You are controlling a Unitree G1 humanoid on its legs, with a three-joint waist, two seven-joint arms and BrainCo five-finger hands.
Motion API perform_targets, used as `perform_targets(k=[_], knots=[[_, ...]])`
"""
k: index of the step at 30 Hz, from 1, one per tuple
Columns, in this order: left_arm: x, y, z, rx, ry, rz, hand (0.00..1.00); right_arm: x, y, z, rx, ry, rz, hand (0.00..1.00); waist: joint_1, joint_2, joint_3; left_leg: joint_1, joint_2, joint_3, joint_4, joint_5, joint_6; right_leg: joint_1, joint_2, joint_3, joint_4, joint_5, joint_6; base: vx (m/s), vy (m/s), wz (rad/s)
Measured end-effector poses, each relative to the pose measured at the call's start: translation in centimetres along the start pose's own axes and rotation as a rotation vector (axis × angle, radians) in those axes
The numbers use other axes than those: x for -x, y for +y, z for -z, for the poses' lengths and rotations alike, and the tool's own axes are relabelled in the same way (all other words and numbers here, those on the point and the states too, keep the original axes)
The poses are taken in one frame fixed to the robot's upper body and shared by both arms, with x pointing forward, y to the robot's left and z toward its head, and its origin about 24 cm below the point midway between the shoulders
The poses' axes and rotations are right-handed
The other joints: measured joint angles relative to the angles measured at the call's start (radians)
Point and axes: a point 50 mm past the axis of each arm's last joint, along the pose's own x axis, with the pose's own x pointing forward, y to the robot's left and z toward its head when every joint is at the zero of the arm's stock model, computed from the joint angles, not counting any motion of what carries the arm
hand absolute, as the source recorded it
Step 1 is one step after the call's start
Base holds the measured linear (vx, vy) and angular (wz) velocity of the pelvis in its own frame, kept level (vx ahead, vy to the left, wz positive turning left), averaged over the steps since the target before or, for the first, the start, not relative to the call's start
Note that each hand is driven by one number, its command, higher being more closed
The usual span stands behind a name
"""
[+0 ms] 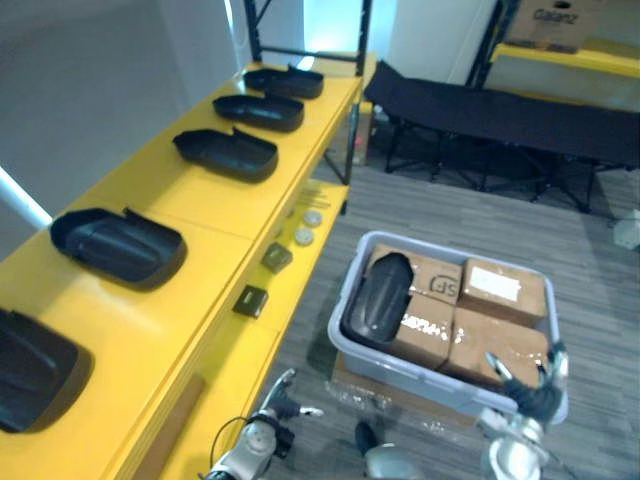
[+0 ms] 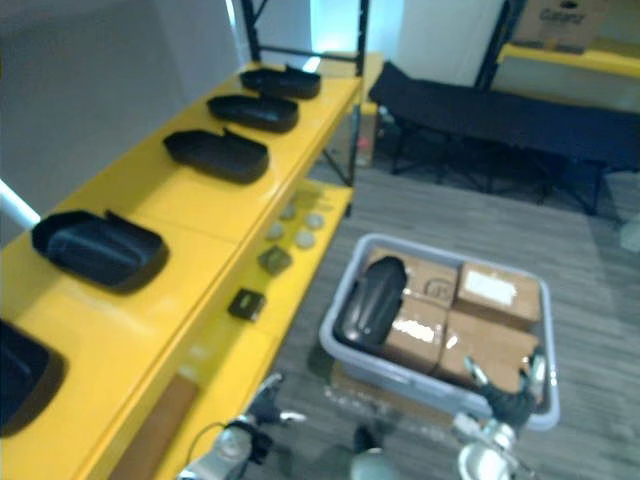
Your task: Walk over and take plastic housings, then place them on the shelf
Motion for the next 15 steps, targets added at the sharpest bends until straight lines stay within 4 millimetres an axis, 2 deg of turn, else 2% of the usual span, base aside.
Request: perform_targets(k=[2,3,5,7,10,12,13,14,15], knots=[[0.9,1.3,2.1,0.013,0.062,-0.063,0.0,-0.8,0.9,-0.6,0.005,-0.034,-0.056,0.0,0.031,0.005,0.007,-0.024,-0.001,-0.019,0.05,-0.033,0.013,0.005,-0.003,-0.004,-0.001,0.006,0.005,-0.01,0.156,0.12],[1.1,1.5,2.6,0.023,0.069,-0.077,0.0,-1.0,1.1,-0.8,0.006,-0.044,-0.067,0.0,0.04,0.012,0.011,-0.027,-0.005,-0.04,0.07,-0.042,0.021,0.012,-0.003,-0.005,0.0,0.003,0.01,0.05,0.161,0.11],[1.5,2.1,3.0,0.08,0.042,-0.131,0.0,-2.2,1.4,-0.8,0.015,-0.038,-0.074,0.0,0.062,0.047,0.031,-0.051,-0.037,-0.166,0.148,-0.085,0.043,0.017,-0.002,-0.016,0.06,-0.017,0.042,0.11,0.195,0.18],[1.4,2.3,2.6,0.08,0.004,-0.139,0.0,-2.2,1.3,-0.1,0.017,0.003,-0.066,0.0,0.065,0.057,0.049,-0.052,-0.051,-0.2,0.185,-0.093,0.051,0.016,-0.004,-0.022,0.113,-0.036,0.053,0.07,0.124,0.17],[1.3,2.6,1.9,0.084,-0.036,-0.142,0.0,-0.4,0.9,1.9,0.014,0.123,-0.035,0.0,0.064,0.049,0.087,-0.015,-0.057,-0.22,0.203,-0.105,0.072,-0.02,0.014,-0.014,0.253,-0.051,0.03,-0.01,0.117,-0.14],[1.2,2.8,1.1,0.063,-0.081,-0.128,0.0,2.6,-0.3,3.5,0.027,0.215,-0.009,0.0,0.062,0.014,0.113,0.008,-0.055,-0.183,0.209,-0.135,0.087,-0.024,0.009,-0.034,0.258,-0.032,0.019,-0.13,0.143,-0.51],[1.2,2.8,0.9,0.048,-0.092,-0.126,0.0,3.1,-0.4,3.7,0.034,0.225,-0.015,0.0,0.062,0.007,0.118,0.011,-0.054,-0.168,0.207,-0.144,0.092,-0.029,0.007,-0.049,0.249,-0.014,0.015,-0.23,0.178,-1.08],[1.1,2.9,0.6,0.05,-0.09,-0.131,0.0,3.6,-0.6,3.8,0.054,0.23,-0.036,0.0,0.06,-0.005,0.123,0.003,-0.038,-0.123,0.196,-0.14,0.113,-0.056,0.011,-0.056,0.202,0.076,0.01,-0.2,0.096,-1.01],[1.0,2.9,0.6,0.052,-0.086,-0.135,0.0,3.6,-0.6,3.6,0.049,0.224,-0.04,0.0,0.058,-0.004,0.124,-0.003,-0.024,-0.095,0.188,-0.135,0.128,-0.064,0.016,-0.062,0.198,0.095,-0.017,-0.28,0.131,-1.17]])
